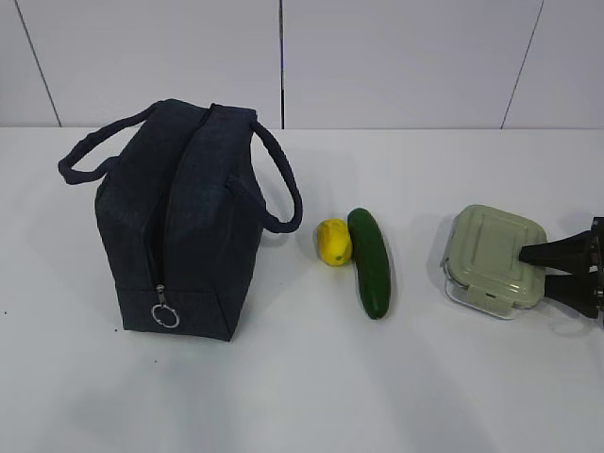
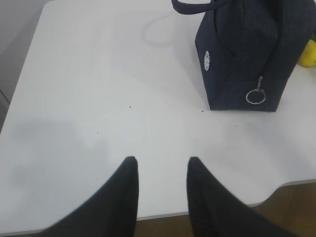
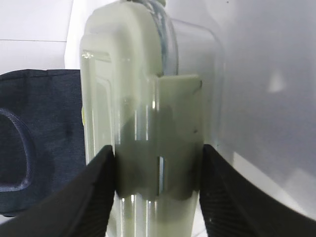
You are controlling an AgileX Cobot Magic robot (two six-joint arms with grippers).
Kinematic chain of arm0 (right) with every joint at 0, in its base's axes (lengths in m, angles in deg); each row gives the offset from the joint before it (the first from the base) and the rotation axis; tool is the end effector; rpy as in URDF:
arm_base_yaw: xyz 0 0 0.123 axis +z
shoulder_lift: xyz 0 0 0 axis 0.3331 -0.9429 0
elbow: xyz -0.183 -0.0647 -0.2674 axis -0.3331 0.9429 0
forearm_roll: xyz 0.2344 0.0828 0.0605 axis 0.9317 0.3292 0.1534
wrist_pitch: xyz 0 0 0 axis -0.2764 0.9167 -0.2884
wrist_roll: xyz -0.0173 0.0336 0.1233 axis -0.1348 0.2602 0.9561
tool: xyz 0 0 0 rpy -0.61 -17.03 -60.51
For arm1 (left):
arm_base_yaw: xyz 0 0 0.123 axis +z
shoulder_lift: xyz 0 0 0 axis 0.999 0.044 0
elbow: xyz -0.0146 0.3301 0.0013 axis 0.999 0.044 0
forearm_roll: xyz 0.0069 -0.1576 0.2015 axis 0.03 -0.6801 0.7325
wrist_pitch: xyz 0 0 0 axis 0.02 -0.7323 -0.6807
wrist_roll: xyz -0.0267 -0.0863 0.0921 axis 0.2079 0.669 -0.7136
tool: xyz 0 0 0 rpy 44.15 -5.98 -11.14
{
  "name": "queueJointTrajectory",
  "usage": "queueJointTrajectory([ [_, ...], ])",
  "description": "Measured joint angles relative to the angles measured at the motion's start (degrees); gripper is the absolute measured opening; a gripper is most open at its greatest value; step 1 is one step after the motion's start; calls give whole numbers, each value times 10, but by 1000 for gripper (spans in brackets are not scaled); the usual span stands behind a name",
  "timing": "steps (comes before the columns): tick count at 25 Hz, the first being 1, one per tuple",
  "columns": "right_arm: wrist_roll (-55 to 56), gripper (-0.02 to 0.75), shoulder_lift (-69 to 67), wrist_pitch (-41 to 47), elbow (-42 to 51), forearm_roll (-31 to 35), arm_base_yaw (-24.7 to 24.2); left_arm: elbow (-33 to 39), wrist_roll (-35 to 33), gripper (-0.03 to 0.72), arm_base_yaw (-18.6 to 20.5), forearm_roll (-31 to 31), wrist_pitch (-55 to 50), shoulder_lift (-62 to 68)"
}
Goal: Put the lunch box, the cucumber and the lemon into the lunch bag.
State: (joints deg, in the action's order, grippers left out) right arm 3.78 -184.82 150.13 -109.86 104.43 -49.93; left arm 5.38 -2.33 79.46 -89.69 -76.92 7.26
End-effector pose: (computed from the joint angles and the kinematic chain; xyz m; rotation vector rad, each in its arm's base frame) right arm 0.3658 -0.0784 0.0993 0.5602 2.2232 1.3944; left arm -0.0165 0.0015 0.2660 0.0950 2.0726 -0.1239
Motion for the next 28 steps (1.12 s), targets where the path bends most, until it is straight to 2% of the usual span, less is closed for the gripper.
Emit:
queueJointTrajectory([
  [28,19,398,4,5,0,-31,0,0,0,244,0,0,0,0],
])
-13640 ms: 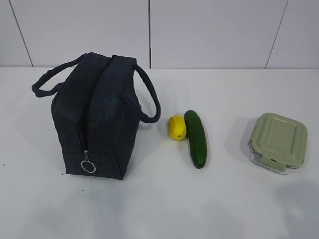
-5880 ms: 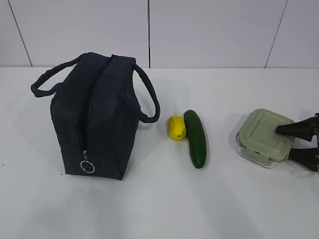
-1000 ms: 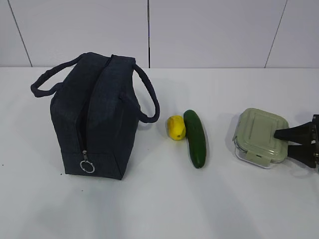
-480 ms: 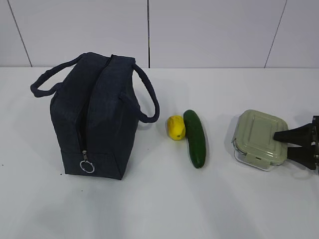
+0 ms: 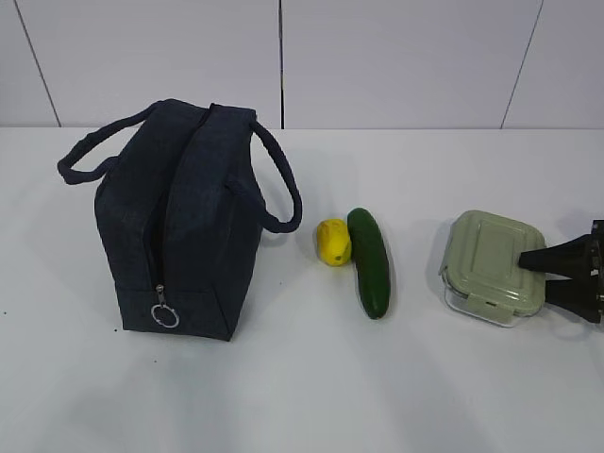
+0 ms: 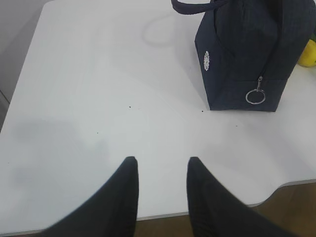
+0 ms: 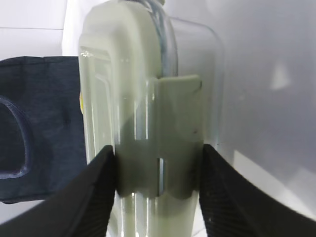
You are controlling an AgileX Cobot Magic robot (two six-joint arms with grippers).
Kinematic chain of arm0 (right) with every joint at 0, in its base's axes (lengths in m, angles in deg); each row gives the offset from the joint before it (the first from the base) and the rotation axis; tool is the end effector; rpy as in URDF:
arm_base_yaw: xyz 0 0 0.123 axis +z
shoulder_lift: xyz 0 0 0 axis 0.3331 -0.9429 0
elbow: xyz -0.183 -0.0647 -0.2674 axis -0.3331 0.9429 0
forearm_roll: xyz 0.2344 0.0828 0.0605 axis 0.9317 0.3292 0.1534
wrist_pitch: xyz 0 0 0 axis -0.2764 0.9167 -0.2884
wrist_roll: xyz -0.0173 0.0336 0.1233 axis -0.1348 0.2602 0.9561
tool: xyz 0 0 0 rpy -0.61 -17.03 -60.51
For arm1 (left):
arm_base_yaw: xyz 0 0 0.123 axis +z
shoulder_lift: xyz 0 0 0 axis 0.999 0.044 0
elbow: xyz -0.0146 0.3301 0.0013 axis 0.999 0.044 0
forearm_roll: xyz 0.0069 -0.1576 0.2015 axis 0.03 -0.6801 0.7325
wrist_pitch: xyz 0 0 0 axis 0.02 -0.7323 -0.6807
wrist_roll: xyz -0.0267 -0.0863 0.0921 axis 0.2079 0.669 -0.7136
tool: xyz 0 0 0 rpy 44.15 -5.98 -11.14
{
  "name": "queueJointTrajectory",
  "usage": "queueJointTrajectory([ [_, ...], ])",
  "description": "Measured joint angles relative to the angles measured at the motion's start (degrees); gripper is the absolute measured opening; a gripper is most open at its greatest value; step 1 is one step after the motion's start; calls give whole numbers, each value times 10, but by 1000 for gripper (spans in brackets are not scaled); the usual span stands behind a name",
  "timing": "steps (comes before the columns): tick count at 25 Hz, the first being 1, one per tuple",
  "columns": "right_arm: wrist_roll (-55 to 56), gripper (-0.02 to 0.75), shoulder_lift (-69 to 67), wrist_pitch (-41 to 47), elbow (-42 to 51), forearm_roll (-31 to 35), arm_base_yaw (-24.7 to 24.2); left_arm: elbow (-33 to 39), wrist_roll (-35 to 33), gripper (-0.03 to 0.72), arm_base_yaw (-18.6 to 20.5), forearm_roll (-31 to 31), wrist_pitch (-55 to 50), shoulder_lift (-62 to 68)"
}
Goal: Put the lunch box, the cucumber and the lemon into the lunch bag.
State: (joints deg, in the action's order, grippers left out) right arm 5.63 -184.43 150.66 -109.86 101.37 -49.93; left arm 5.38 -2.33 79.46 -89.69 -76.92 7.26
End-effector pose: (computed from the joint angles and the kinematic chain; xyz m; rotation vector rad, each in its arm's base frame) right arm 0.3606 -0.0753 0.1001 0.5401 2.2641 1.4185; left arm -0.0165 0.0015 0.2660 0.0950 2.0726 -0.1239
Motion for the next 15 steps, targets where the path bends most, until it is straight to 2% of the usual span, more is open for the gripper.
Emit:
queueJointTrajectory([
  [15,23,398,24,-22,0,-24,1,0,0,244,0,0,0,0],
])
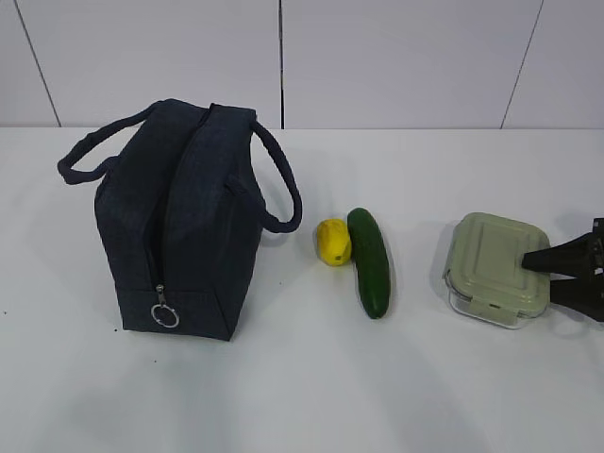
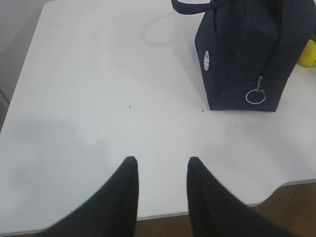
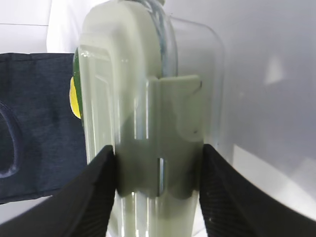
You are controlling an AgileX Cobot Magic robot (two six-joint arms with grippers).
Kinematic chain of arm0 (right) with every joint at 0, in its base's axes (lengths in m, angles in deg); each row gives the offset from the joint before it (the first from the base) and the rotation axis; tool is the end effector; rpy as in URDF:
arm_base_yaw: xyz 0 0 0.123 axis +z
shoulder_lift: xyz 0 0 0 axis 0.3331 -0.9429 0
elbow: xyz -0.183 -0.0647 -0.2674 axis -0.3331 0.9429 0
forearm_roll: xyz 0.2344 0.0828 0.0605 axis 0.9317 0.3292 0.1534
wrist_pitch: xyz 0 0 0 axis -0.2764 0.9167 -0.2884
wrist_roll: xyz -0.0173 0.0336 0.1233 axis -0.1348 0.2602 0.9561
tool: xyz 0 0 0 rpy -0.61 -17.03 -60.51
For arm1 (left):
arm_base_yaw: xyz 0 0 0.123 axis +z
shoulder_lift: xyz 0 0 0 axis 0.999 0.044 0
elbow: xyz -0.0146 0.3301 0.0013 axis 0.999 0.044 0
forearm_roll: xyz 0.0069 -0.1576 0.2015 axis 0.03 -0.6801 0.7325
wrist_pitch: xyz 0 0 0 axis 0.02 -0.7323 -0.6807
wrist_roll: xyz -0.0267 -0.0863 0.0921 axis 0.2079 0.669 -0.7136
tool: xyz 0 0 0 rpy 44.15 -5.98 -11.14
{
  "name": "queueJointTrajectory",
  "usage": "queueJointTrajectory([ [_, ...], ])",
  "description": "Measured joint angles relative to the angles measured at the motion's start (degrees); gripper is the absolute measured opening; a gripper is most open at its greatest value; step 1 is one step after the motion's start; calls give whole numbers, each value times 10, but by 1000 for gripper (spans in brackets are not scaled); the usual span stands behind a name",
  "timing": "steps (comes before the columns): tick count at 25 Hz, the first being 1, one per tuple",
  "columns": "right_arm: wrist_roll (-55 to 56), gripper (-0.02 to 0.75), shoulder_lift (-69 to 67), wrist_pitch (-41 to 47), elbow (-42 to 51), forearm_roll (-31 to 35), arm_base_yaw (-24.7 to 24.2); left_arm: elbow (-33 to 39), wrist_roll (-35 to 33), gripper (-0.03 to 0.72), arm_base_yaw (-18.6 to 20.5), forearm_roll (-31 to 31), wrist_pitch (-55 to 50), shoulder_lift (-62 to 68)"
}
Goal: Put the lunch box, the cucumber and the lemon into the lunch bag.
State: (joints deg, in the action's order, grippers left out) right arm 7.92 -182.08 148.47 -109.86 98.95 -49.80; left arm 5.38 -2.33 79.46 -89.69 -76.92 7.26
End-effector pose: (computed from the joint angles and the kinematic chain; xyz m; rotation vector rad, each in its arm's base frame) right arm 0.3581 -0.0760 0.1083 0.5312 2.3089 1.3653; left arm -0.0165 0.0015 0.2660 0.0950 2.0726 -0.1239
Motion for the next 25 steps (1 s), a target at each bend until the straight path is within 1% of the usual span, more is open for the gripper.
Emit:
queueJointTrajectory([
  [10,33,397,6,-2,0,-10,0,0,0,244,0,0,0,0],
  [15,36,396,26,-5,1,-23,0,0,0,244,0,0,0,0],
  [25,68,396,62,-5,2,-25,0,0,0,244,0,-6,0,0],
])
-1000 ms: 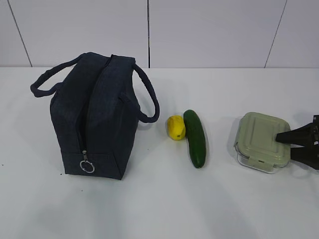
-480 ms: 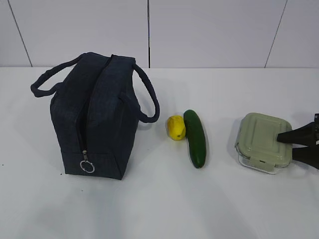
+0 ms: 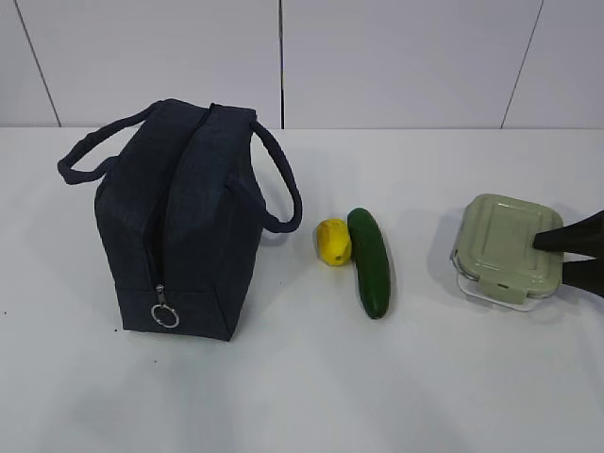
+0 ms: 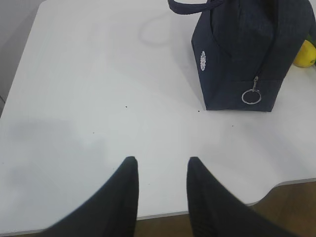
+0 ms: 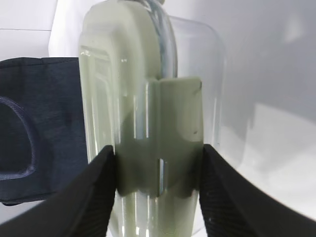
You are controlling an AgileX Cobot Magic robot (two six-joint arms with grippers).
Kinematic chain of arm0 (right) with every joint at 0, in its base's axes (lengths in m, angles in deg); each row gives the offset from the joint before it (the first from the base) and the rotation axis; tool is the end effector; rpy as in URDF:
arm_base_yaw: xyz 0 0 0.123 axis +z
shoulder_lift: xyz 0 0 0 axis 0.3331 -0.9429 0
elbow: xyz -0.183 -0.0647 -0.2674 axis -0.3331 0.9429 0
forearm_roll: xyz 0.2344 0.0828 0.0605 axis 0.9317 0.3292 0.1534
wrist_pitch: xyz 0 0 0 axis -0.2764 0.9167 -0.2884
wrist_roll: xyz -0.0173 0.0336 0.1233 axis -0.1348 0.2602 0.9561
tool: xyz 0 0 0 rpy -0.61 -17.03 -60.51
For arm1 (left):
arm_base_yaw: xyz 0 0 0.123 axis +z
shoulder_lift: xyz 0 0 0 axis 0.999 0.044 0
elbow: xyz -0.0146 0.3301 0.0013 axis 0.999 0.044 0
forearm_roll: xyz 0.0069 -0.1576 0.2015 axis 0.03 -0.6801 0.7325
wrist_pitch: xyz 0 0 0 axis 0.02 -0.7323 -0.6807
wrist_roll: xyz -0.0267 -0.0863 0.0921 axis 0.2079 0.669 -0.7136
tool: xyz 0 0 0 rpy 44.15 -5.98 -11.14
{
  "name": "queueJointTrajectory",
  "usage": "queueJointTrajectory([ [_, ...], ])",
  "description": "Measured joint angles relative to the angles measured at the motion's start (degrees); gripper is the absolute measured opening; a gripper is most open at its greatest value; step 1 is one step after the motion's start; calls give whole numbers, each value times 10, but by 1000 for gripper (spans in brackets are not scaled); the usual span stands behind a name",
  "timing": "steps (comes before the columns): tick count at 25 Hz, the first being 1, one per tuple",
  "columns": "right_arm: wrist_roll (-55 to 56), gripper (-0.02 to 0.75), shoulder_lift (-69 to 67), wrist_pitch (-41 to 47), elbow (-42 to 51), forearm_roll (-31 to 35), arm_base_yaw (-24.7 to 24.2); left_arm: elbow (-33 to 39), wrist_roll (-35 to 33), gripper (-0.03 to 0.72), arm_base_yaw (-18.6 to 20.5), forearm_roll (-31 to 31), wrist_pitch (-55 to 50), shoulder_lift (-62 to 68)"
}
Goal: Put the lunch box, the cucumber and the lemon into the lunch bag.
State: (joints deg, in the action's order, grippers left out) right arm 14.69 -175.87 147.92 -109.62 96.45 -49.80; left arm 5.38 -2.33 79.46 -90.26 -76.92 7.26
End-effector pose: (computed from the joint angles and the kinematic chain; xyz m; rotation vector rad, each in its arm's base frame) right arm 0.3530 -0.0746 0.1416 0.5546 2.3144 1.3356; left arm -0.0167 0.0003 0.2660 0.0958 2.0729 -0.1358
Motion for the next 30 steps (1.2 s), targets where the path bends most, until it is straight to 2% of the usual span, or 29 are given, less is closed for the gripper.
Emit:
queueJointTrajectory([
  [7,33,396,30,0,1,-2,0,0,0,244,0,-14,4,32],
  [13,42,396,43,0,1,-1,11,-43,0,244,0,-23,85,116],
  [16,47,396,51,0,2,2,22,-64,0,244,0,-23,112,180],
  [24,60,396,99,1,2,28,29,-154,16,244,-16,-26,102,412],
  [30,71,396,127,2,4,62,32,-209,16,244,-17,-87,116,537],
])
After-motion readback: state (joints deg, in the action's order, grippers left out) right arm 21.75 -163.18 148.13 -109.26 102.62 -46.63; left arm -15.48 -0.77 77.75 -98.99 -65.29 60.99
